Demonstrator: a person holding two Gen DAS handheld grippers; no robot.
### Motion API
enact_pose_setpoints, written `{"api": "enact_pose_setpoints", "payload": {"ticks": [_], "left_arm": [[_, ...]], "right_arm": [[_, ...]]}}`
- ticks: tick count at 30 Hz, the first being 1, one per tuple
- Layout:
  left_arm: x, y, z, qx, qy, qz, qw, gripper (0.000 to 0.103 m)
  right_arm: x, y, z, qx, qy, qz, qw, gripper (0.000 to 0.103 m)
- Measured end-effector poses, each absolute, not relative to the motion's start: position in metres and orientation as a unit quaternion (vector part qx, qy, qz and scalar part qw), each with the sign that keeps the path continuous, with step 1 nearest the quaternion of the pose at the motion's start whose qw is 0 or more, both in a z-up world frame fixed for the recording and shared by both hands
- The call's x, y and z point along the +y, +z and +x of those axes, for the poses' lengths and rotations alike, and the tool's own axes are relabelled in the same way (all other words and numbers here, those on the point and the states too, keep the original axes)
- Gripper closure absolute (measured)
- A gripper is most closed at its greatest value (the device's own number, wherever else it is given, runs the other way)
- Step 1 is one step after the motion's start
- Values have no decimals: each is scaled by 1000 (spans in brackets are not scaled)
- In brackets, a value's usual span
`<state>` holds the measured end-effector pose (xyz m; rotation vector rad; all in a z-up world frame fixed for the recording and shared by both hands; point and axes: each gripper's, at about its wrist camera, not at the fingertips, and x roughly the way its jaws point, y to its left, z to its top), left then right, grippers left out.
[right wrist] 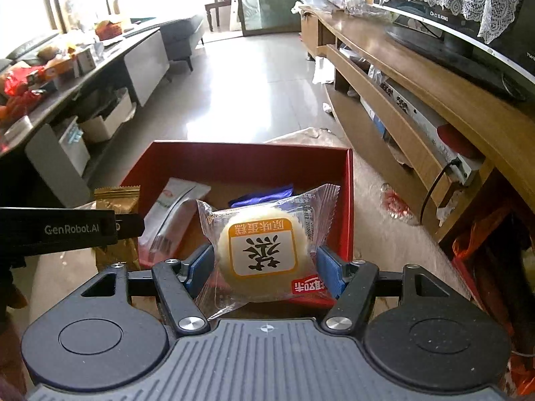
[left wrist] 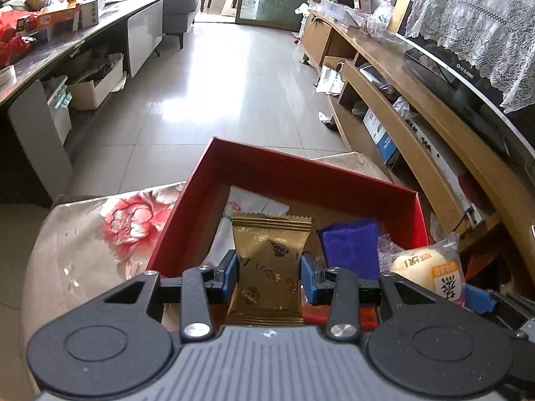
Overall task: Organize snacks
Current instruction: 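Carry the gold cake and the bun over the red box and lower them, then open both tools to drop the cake and bun into the box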
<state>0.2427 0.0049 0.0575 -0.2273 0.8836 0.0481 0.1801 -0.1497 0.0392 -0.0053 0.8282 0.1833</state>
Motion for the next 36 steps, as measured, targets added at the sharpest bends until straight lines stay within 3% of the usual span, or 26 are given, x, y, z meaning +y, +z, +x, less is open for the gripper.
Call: {"api": "enact_pose_setpoints", "payload": {"ticks": [36], "left_arm": [[-4,26,277,451,46,-79,888,61]], "right_arm": [[-143,9,223,427,69,-19,901,24]]}}
